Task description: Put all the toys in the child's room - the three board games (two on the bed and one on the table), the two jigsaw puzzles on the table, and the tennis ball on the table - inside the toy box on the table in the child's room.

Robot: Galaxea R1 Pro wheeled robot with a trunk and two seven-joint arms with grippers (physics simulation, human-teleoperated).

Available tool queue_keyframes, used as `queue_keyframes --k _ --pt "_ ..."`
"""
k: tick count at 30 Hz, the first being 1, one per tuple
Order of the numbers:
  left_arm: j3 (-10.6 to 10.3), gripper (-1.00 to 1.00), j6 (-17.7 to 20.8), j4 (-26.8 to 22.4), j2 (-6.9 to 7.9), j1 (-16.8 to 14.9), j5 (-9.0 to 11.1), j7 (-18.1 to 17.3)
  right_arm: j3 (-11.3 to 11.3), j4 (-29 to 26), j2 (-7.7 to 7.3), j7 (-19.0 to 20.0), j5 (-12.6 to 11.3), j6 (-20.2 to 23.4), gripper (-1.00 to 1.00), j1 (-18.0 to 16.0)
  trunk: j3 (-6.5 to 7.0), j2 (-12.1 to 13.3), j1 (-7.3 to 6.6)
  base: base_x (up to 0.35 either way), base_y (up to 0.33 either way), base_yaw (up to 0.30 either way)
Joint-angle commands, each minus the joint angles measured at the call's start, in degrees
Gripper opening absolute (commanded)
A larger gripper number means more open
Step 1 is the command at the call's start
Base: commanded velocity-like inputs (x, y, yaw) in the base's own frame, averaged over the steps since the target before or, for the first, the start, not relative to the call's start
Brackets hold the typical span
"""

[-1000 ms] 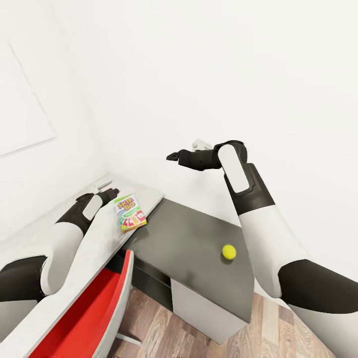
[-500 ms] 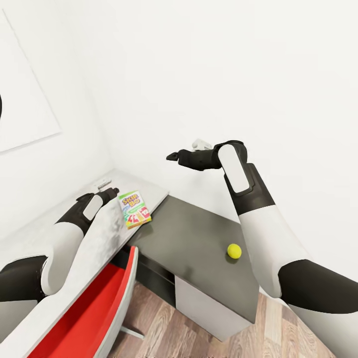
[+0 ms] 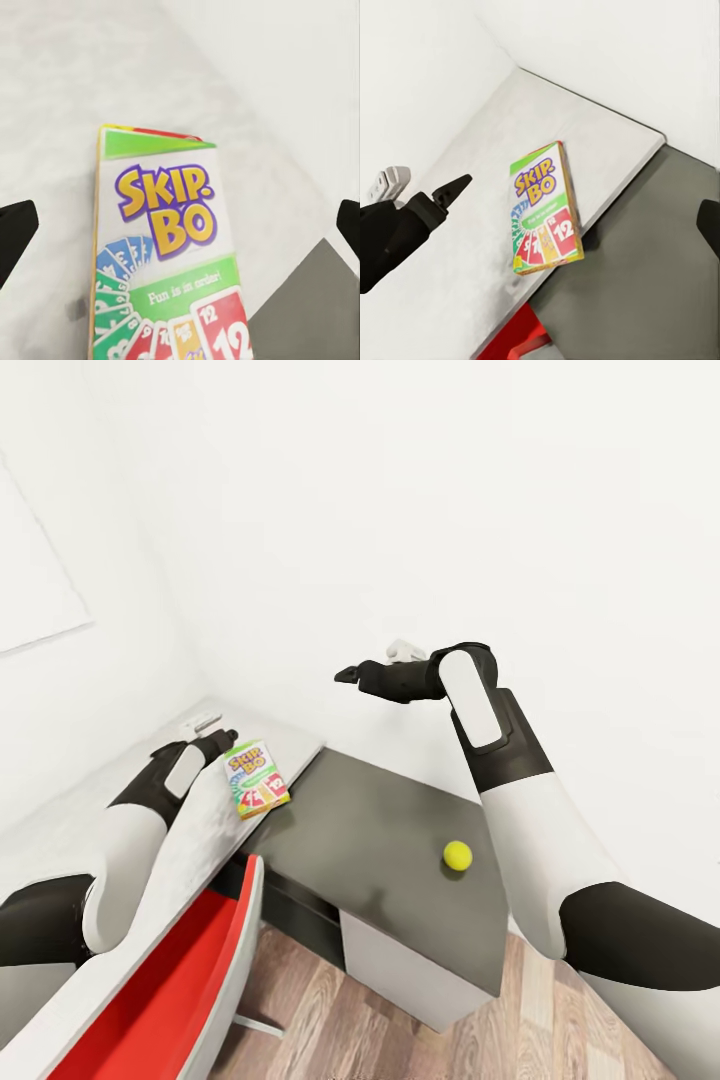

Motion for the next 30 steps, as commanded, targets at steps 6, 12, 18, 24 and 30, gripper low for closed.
queue_keyframes --k 6,12,18,24,30 --pt "0.0 1.0 2.0 -2.2 0.09 -0.1 0.6 0.3 0.1 0.0 0.01 -0.6 -0.6 0.1 1.0 -0.1 -0.62 -0.1 0.03 0.0 0.0 -0.128" --pt "-0.1 1.0 2.6 -2.8 0.31 -1.7 0.6 0.3 0.1 -0.1 0.01 -0.6 -0.6 0.1 1.0 -0.1 -1.14 -0.1 0.03 0.0 0.0 -0.129" --pt "-0.2 1.0 4.0 -2.9 1.0 -4.2 0.5 0.4 0.1 -0.1 0.01 -0.6 -0.6 0.1 1.0 -0.1 -1.65 -0.1 0.03 0.0 0.0 -0.129" --pt "-0.2 1.0 5.7 -2.9 2.19 -6.1 0.5 0.5 0.1 -0.1 0.01 -0.6 -0.6 0.1 1.0 -0.1 -2.17 -0.1 0.03 0.0 0.0 -0.129" --pt "-0.3 1.0 7.7 -2.9 2.7 -7.2 0.6 0.6 0.2 -0.1 0.01 -0.6 -0.6 0.1 1.0 -0.1 -2.68 -0.1 0.03 0.0 0.0 -0.129"
